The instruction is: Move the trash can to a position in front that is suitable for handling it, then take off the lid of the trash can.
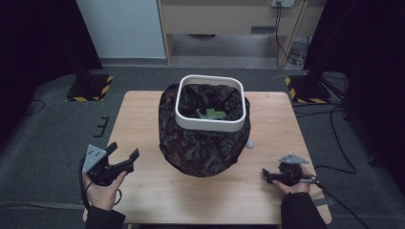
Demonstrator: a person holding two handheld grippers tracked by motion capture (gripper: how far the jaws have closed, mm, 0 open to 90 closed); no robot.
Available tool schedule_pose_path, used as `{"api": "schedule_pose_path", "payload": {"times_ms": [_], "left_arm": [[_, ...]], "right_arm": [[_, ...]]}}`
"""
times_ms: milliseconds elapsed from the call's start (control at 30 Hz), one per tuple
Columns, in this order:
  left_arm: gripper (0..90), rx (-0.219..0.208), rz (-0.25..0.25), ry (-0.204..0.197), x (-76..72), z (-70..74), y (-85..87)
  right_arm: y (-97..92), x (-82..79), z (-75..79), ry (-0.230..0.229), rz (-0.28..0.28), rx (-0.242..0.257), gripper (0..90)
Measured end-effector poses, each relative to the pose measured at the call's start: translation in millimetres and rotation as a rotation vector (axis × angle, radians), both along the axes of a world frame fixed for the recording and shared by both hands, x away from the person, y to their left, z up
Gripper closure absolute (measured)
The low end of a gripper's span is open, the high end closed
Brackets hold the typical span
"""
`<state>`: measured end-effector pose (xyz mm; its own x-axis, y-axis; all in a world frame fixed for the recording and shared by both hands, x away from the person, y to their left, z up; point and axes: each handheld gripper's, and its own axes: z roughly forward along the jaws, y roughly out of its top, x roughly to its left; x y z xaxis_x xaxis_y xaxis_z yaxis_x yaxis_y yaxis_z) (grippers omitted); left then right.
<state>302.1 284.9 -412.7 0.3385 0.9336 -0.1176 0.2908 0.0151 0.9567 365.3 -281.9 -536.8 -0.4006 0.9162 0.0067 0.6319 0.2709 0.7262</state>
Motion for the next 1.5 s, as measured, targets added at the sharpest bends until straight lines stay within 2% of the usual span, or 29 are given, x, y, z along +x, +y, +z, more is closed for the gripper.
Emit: {"api": "schedule_pose_path", "payload": {"times_ms": [100,567,767,933,1133,1400,1500], "left_arm": [[13.1,-0.010,-0.005,-0.016,0.0,6.4,-1.3],[12.7,-0.015,-0.019,-0.050,7.0,25.9,-5.9],[12.6,0.004,-0.036,-0.085,15.2,53.2,-12.1],[12.6,-0.013,-0.051,-0.119,22.9,74.6,-17.8],[16.1,0.020,-0.091,-0.135,31.7,98.1,-29.5],[19.5,0.023,-0.136,-0.158,44.6,122.3,-50.3],[20.7,0.037,-0.143,-0.171,46.1,131.1,-57.3]], "right_arm": [[-2.4,0.9,-0.3,0.009,-0.019,0.005,9.8],[-4.4,0.0,-0.5,0.010,-0.009,-0.006,7.6],[-4.1,0.6,-1.0,0.017,-0.007,-0.011,4.7],[-3.7,0.9,-1.0,0.019,-0.013,-0.009,4.1],[-3.7,0.9,-1.0,0.019,-0.014,-0.009,4.0],[-3.7,0.7,-1.0,0.019,-0.013,-0.009,4.1],[-3.8,0.5,-1.0,0.020,-0.010,-0.011,4.1]]}}
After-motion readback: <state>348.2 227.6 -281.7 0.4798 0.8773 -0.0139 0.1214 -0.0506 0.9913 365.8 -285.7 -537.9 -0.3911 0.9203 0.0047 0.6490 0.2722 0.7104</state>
